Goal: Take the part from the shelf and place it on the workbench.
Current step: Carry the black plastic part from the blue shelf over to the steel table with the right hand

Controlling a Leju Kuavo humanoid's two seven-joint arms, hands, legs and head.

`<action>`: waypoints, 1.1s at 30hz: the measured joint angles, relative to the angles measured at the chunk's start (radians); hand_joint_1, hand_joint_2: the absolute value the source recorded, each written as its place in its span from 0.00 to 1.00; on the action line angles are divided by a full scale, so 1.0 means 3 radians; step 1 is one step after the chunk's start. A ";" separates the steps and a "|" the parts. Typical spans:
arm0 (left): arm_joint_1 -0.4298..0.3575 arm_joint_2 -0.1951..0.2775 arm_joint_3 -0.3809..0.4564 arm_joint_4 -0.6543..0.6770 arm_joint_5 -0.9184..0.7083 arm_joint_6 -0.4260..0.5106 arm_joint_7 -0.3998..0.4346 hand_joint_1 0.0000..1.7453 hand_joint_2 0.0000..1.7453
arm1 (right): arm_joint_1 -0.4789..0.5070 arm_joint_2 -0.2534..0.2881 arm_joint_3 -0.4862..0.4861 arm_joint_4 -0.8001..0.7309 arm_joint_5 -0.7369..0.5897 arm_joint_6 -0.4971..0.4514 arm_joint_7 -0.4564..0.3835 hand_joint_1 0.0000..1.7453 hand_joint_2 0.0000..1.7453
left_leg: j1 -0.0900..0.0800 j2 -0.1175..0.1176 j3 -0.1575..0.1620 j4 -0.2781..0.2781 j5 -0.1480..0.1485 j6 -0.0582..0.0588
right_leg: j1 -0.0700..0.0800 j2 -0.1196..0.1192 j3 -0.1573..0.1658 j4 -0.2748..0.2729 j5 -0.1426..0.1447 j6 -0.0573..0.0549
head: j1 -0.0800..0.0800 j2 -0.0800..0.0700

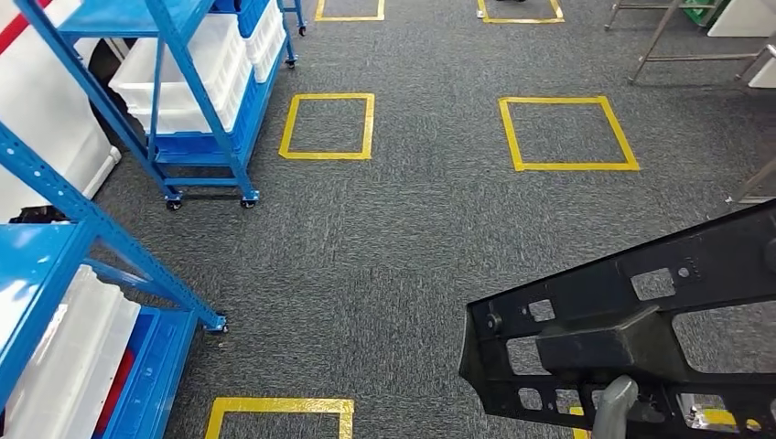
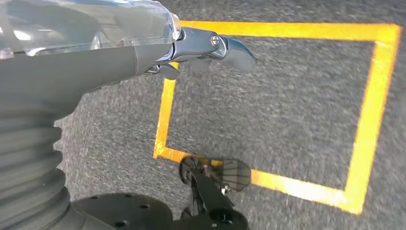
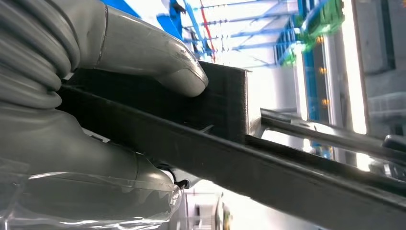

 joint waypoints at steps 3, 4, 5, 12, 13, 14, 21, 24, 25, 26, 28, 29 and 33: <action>0.0003 -0.0002 -0.0008 0.0000 0.0045 0.0054 0.0039 0.00 1.00 | 0.0009 0.0038 -0.0051 -0.0022 -0.0009 0.0107 -0.0001 1.00 1.00 | 0.0013 -0.0239 -0.0308 0.0662 -0.0328 -0.0012 | 0.0011 0.0130 -0.0009 -0.0006 0.0016 -0.0038 | -0.0007 0.0000; 0.0002 -0.0002 -0.0009 0.0000 0.0057 0.0062 0.0058 0.00 1.00 | 0.0009 0.0046 -0.0067 -0.0021 -0.0020 0.0132 0.0000 1.00 1.00 | 0.0012 -0.0251 -0.0391 0.0825 -0.0365 -0.0009 | 0.0020 0.0182 -0.0009 -0.0004 0.0017 -0.0042 | -0.0007 0.0000; -0.0001 -0.0002 -0.0010 -0.0001 0.0073 0.0075 0.0073 0.00 1.00 | 0.0008 0.0055 -0.0086 -0.0017 -0.0042 0.0166 0.0001 1.00 1.00 | 0.0011 -0.0256 -0.0420 0.0864 -0.0330 -0.0001 | 0.0028 0.0235 -0.0006 -0.0003 0.0018 -0.0044 | -0.0007 0.0000; -0.0037 -0.0051 -0.0007 -0.0001 0.0215 0.0294 0.0067 0.00 1.00 | -0.0106 0.0085 -0.0244 0.0101 -0.0157 0.0521 0.0010 1.00 1.00 | 0.0000 -0.0598 -0.0055 -0.0109 0.0164 0.0077 | 0.0008 0.0564 -0.0052 0.0018 0.0052 0.0044 | -0.0005 0.0000; -0.0046 -0.0064 -0.0005 -0.0002 0.0229 0.0308 0.0059 0.00 1.00 | -0.0116 0.0089 -0.0257 0.0119 -0.0155 0.0538 0.0010 1.00 1.00 | 0.0004 -0.0554 -0.0049 -0.0125 0.0180 0.0093 | 0.0001 0.0584 -0.0062 0.0018 0.0059 0.0067 | -0.0004 0.0000; -0.0055 -0.0078 0.0000 -0.0003 0.0240 0.0323 0.0047 0.00 1.00 | -0.0126 0.0092 -0.0272 0.0135 -0.0153 0.0552 0.0011 1.00 1.00 | 0.0007 -0.0505 -0.0039 -0.0149 0.0197 0.0111 | 0.0006 0.0541 -0.0078 0.0041 0.0045 0.0083 | -0.0002 0.0000; -0.0007 -0.0050 0.0017 -0.0003 0.0305 0.0079 0.0026 0.00 1.00 | -0.0212 0.0094 -0.0357 0.0203 -0.0039 0.0521 0.0013 1.00 1.00 | -0.0008 -0.0107 -0.0035 -0.0194 0.0219 0.0149 | 0.0011 0.0069 -0.0451 0.0841 -0.0306 0.0124 | 0.0024 0.0000; -0.0006 -0.0013 0.0017 -0.0003 0.0322 0.0020 0.0026 0.00 1.00 | -0.0227 0.0092 -0.0377 0.0201 -0.0006 0.0492 0.0012 1.00 1.00 | -0.0015 0.0008 -0.0016 -0.0173 0.0187 0.0108 | 0.0012 -0.0117 -0.0074 0.0179 -0.0051 0.0107 | 0.0024 0.0000; -0.0005 -0.0001 0.0017 -0.0003 0.0322 0.0017 0.0026 0.00 1.00 | -0.0234 0.0091 -0.0377 0.0200 -0.0003 0.0483 0.0012 1.00 1.00 | -0.0021 0.0034 -0.0009 -0.0166 0.0175 0.0089 | 0.0020 -0.0166 -0.0003 0.0051 -0.0027 0.0091 | 0.0021 0.0000; -0.0006 0.0008 0.0017 -0.0003 0.0322 0.0016 0.0026 0.00 1.00 | -0.0239 0.0090 -0.0377 0.0200 -0.0001 0.0478 0.0011 1.00 1.00 | -0.0028 0.0062 0.0001 -0.0163 0.0164 0.0068 | 0.0029 -0.0185 0.0018 0.0003 -0.0034 0.0070 | 0.0019 0.0000; -0.0013 0.0017 0.0017 -0.0003 0.0323 0.0016 0.0028 0.00 1.00 | -0.0245 0.0089 -0.0378 0.0197 -0.0001 0.0476 0.0010 1.00 1.00 | -0.0025 0.0115 0.0022 -0.0165 0.0149 0.0029 | 0.0034 -0.0105 0.0012 0.0001 -0.0022 0.0028 | 0.0016 0.0000; -0.0017 0.0019 0.0017 -0.0003 0.0324 0.0016 0.0032 0.00 1.00 | -0.0243 0.0088 -0.0379 0.0196 0.0000 0.0473 0.0010 1.00 1.00 | -0.0017 0.0092 0.0023 -0.0142 0.0122 0.0009 | 0.0030 -0.0066 0.0011 -0.0007 -0.0014 0.0007 | 0.0016 0.0000; -0.0004 0.0035 0.0015 -0.0003 0.0332 0.0016 0.0059 0.00 1.00 | -0.0237 0.0091 -0.0379 0.0192 0.0001 0.0455 0.0009 1.00 1.00 | 0.0002 -0.0211 -0.0262 0.0507 -0.0255 -0.0028 | 0.0027 0.0084 -0.0001 -0.0018 0.0015 -0.0058 | 0.0005 0.0000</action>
